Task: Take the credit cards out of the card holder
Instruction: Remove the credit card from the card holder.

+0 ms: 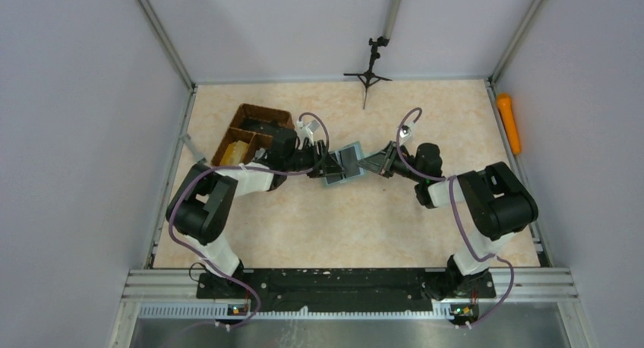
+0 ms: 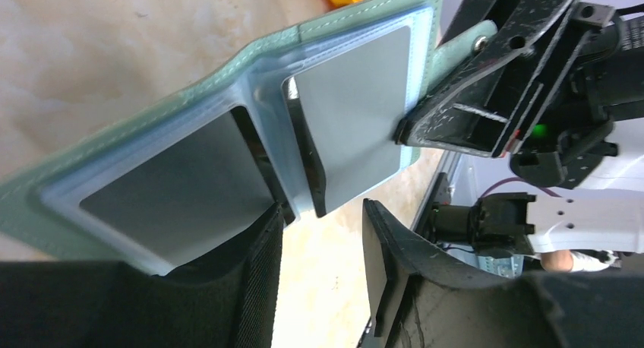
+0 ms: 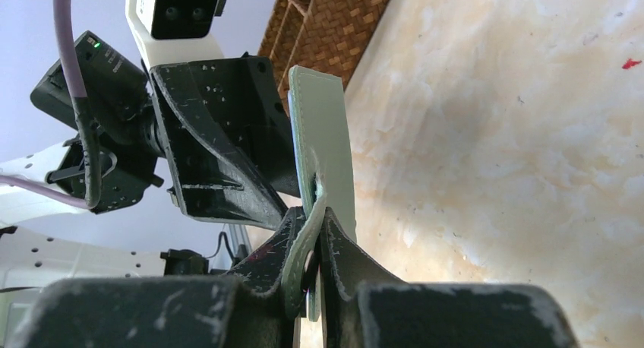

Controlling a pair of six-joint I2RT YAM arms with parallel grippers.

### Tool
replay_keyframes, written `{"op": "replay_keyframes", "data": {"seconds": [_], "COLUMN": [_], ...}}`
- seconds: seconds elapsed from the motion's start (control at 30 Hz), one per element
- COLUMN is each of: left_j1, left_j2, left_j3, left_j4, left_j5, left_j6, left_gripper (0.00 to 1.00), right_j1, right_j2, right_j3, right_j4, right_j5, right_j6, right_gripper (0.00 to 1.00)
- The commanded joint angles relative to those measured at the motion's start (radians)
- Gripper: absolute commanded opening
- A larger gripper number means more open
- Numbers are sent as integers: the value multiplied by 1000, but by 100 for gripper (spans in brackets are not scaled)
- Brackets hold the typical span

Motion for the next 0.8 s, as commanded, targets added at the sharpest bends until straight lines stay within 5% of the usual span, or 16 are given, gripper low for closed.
{"op": "replay_keyframes", "data": {"seconds": [0.0, 0.37, 0.77], "left_j1": [3, 10, 36], "left_j2": [25, 24, 4], "left_j3": [38, -1, -82], "left_j4": [100, 273, 555], "left_j5": [71, 142, 197], "left_j6": [-49, -131, -269], "left_gripper": [44, 33, 0], "right_j1": [-9, -18, -19], "right_j2": [7, 81, 96], "right_j3": [21, 9, 7], "right_j4": [134, 328, 369], "right_j5": [-28, -71, -82], "right_j6": [37, 169, 194], "right_gripper": [0, 0, 0]}}
